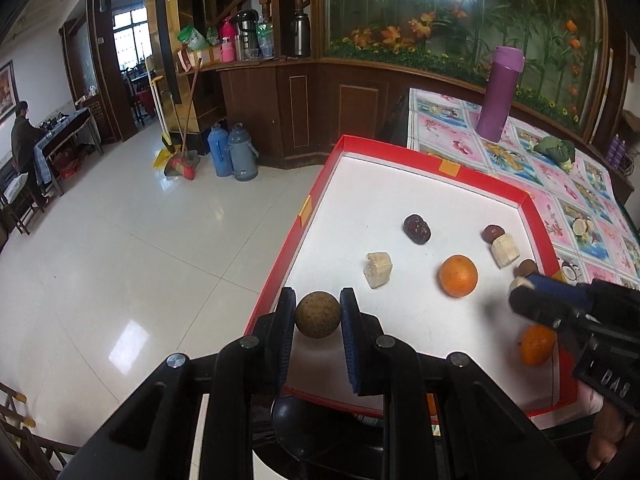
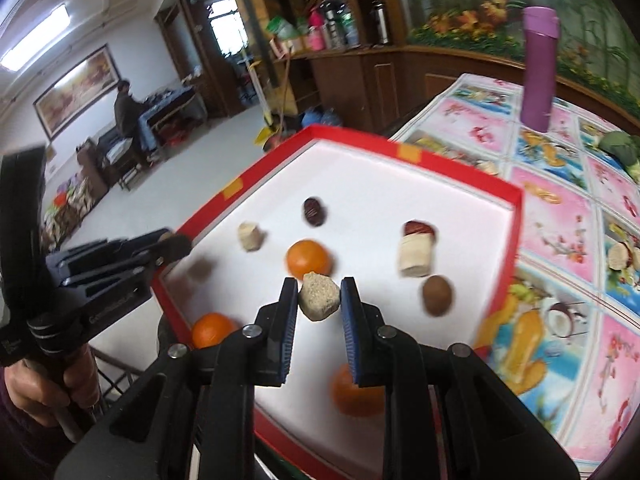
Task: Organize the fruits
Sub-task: 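Carry both held pieces into the tray and open both tools, then move both open tools back over the remaining fruits on the table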
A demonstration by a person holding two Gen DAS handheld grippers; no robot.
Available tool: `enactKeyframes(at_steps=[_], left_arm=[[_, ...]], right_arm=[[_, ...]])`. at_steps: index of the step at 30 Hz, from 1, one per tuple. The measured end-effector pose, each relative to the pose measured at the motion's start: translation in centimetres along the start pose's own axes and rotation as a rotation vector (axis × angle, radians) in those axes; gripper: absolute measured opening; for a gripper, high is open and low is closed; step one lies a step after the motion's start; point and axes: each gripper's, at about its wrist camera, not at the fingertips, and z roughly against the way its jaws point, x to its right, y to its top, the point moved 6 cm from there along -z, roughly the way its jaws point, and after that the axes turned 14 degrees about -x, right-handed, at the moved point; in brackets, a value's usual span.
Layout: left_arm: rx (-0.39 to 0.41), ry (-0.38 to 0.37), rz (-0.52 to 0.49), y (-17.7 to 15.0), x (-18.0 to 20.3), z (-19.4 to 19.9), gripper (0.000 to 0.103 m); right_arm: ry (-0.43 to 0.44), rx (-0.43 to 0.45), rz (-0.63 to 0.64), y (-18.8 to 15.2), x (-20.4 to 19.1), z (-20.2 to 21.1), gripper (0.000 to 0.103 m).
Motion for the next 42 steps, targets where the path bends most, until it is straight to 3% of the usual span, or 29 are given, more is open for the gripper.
enactKeyframes(at_steps=[14,25,31,33,37,42], left_arm=[[-0.056,0.074,-0.012,-0.4,0.0,-1.9,0.022],[-0.071,0.13,-0.025,-0.6,-0.1,-2.3,0.023],[-0.071,0.138,-0.023,-0.5,0.0,-2.0,0.029],[-0.06,0.144,-0.026,-0.4,0.1,-1.6,0.033],[-0.03,0.162,-0.032,0.1,0.5,-0.5,0.038],[0.014,0.178,-0.051,0.9,1.8,1.1,0.041]], right_arm=[[-0.015,-0.126,0.01,-0.9,-1.9,-3.4,0.024],[-0.076,-0.137,0.036,-1.1,-1.9,-3.8,0.024],[-0.091,-0.146,0.057,-1.2,-1.9,-3.6,0.027],[-0.093,-0.14,0.065,-1.2,-1.7,-3.3,0.036],[-0.036,-0.089,0.057,-0.8,-1.2,-1.8,0.041],[-0.035,-0.007,0.035,-0.1,0.6,0.6,0.045]])
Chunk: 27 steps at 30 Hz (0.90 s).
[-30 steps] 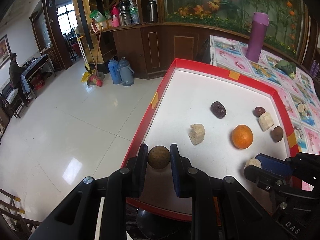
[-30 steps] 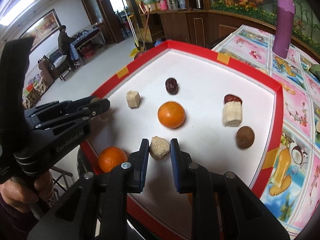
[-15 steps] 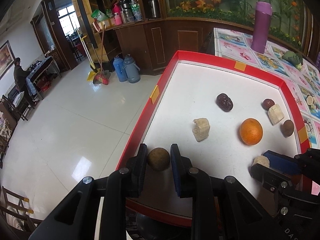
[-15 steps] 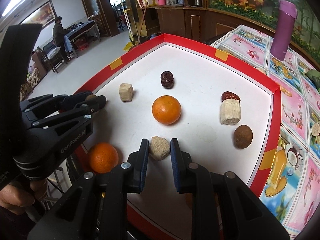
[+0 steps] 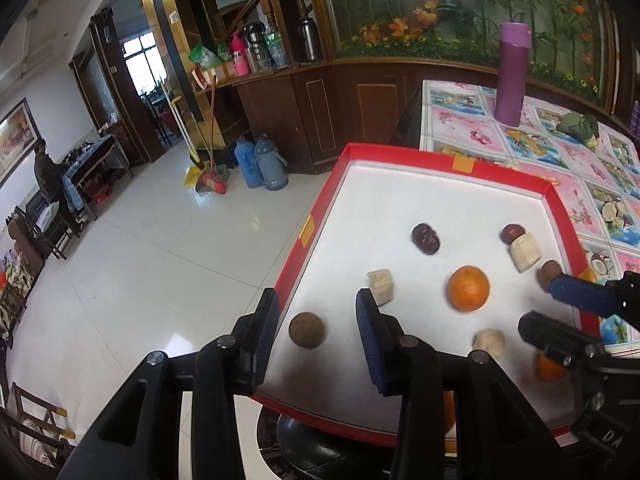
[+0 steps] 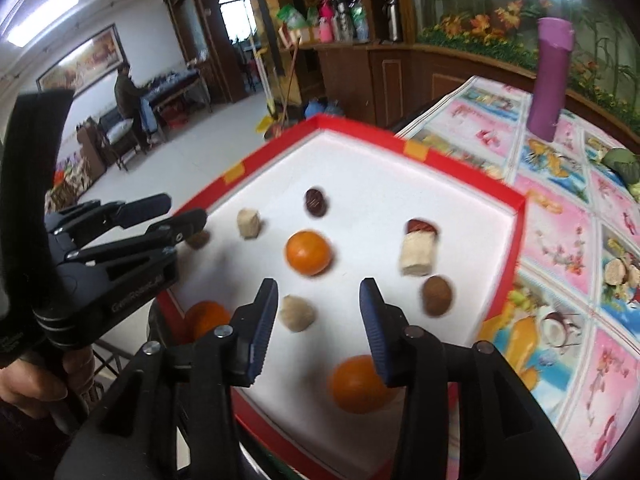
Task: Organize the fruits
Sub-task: 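Move both open tools back over the remaining fruits on the table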
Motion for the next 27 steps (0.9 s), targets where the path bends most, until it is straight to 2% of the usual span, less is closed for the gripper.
enactKeyframes(at_steps=[7,17,23,27], left_arm=[[0.053,0.002,-0.041,1.0,2.3,2.4,0.046],[0.084,0.017,-0.092,2.2,6.1,4.2,0.049],[0.09,0.022,-0.138,2.9,9.0,4.9,0.05],[0.081,-0.019,-0.173,3.2,11.4,5.1,0.052]], right_arm=[[0.012,0.043,-0.104,0.0,4.3,1.9,0.046],[0.034,0.082,-0.223,-1.2,9.9,4.2,0.046],[0.015,0.12,-0.291,-2.0,14.5,6.0,0.046],[-0.027,0.137,-0.35,-3.3,19.0,7.2,0.046]])
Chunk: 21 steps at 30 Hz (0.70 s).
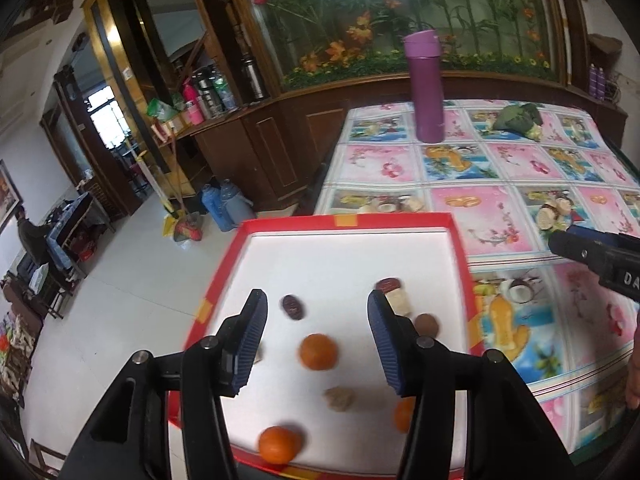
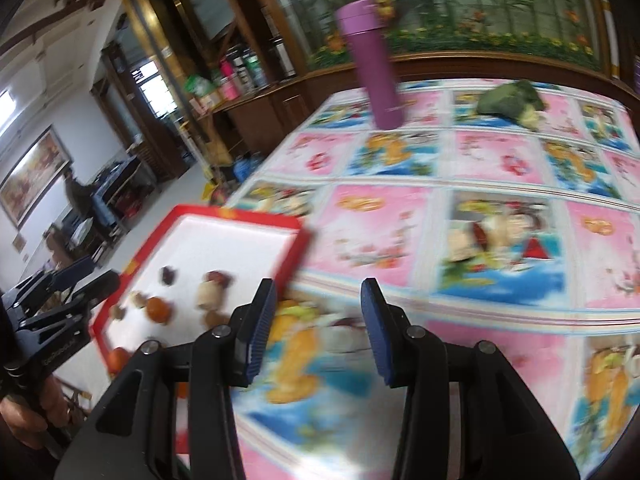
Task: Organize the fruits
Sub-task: 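Move both open tools back over the remaining fruits on the table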
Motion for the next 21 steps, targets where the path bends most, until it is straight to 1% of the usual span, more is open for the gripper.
enactKeyframes(at_steps=[3,5,9,14,16,19,21], left_arm=[[-0.017,-0.064,-0.04,0.7,2.6,-0.3,0.054],[-0.037,-0.105,-0.07,1.2,4.6,-0.9,0.055],[-0.078,-0.175,-0.135,1.9,8.9,-2.1,0.055],[-0.12,-0.243,-0.204,2.1,13.1,-3.0,0.055],[-0.129,-0.248,-0.216,2.0,13.7,-3.3,0.055],[-0.151,-0.253,-0.217,2.0,13.9,-3.9,0.055],[-0.163,-0.264,-0.21,2.2,13.9,-4.2,0.055]], right_arm=[[-0.061,0.0,-0.051,-0.3,4.3,0.6,0.046],[-0.093,-0.017,-0.096,-0.8,7.6,1.0,0.046],[-0.138,-0.043,-0.154,-1.7,11.7,1.5,0.046],[-0.144,-0.056,-0.19,-1.4,13.9,1.0,0.046],[-0.152,-0.057,-0.186,-0.6,14.2,0.3,0.046],[-0.202,-0.048,-0.166,0.9,14.4,-0.8,0.046],[-0.218,-0.058,-0.146,1.8,14.2,-1.8,0.046]])
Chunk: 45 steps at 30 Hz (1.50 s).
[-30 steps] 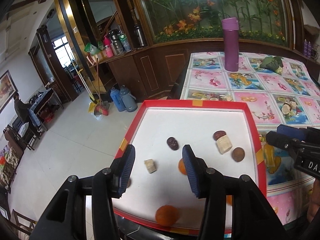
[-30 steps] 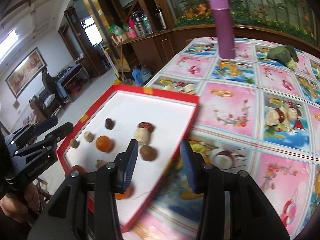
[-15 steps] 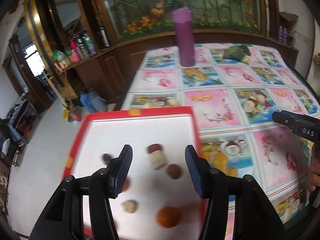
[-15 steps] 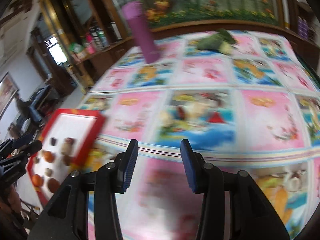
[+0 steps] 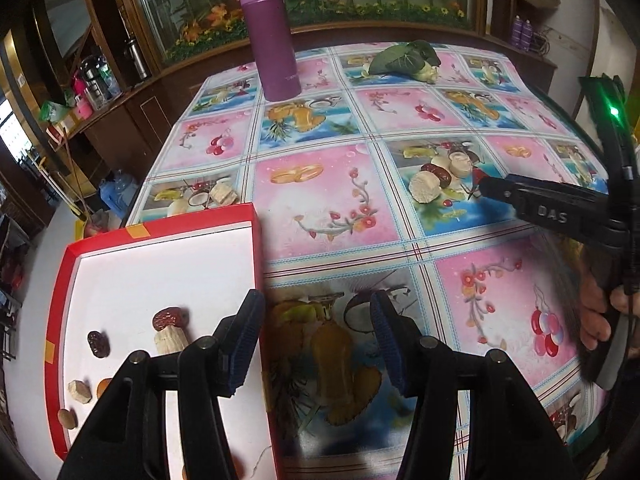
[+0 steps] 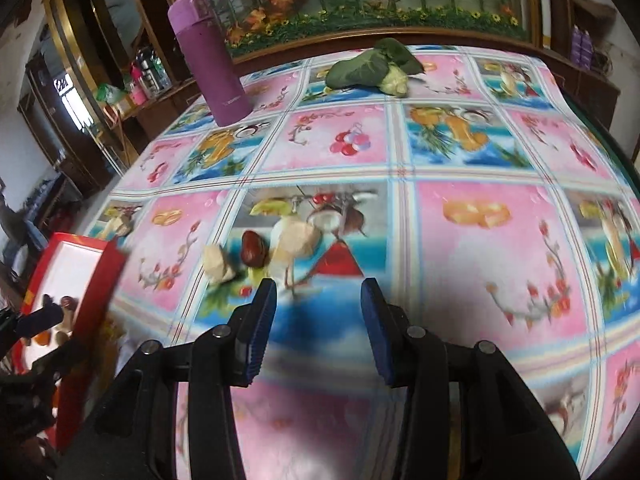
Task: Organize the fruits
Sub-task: 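Move both open tools back over the remaining fruits on the table, then grasp a beige lump with the right tool while the left grasps another lump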
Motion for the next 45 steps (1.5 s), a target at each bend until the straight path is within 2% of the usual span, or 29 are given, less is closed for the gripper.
enactKeyframes(at_steps=[6,11,13,15,16,21,22,23,26,28,35,36,38,40,45], left_arm=[[0.006,-0.003,-0.014,1.8,0.6,-0.1,0.055],[0.002,-0.009,-0.004,2.4,0.5,-0.4,0.055],[-0.006,-0.015,0.009,2.5,0.3,-0.6,0.055],[-0.012,-0.013,0.016,2.6,0.3,-0.7,0.055],[-0.016,-0.015,0.017,2.8,0.5,-0.9,0.055],[-0.021,-0.061,0.014,3.9,2.3,-1.4,0.055],[-0.016,-0.075,0.015,4.4,2.8,-1.7,0.055],[-0.016,-0.082,0.016,4.9,3.4,-2.0,0.055],[-0.019,-0.112,0.001,6.2,5.5,-2.8,0.055],[-0.013,-0.1,-0.003,7.0,6.7,-3.4,0.055],[-0.02,-0.119,0.001,8.5,8.3,-5.3,0.054],[-0.024,-0.127,0.005,8.5,8.3,-5.6,0.052],[-0.035,-0.161,0.007,8.4,8.2,-6.2,0.024],[-0.018,-0.176,-0.002,8.4,8.0,-6.1,0.018],[-0.01,-0.218,0.009,7.9,6.9,-6.0,0.017]], right_arm=[[-0.057,0.0,0.008,1.8,-0.9,-1.6,0.045],[-0.087,0.01,0.006,2.7,-0.4,-1.9,0.038],[-0.121,0.009,0.027,2.9,-0.6,-2.1,0.033],[-0.149,0.007,0.039,3.0,-0.5,-2.2,0.02],[-0.149,0.006,0.038,3.1,-0.3,-2.1,0.018],[-0.071,0.005,-0.025,3.3,1.8,-1.3,0.017],[-0.04,0.013,-0.046,3.5,2.3,-0.8,0.017],[-0.021,0.027,-0.064,3.7,3.0,0.0,0.011],[0.012,0.078,-0.107,4.1,4.8,2.3,0.01],[0.044,0.095,-0.129,4.2,5.8,3.3,0.01],[0.094,0.042,-0.15,4.1,6.8,2.9,0.01],[0.098,0.034,-0.145,4.1,6.8,2.7,0.01],[0.1,0.01,-0.137,4.0,6.4,2.2,0.01],[0.093,0.0,-0.124,3.8,6.0,1.8,0.011],[0.047,-0.034,-0.06,3.4,4.3,0.6,0.011]])
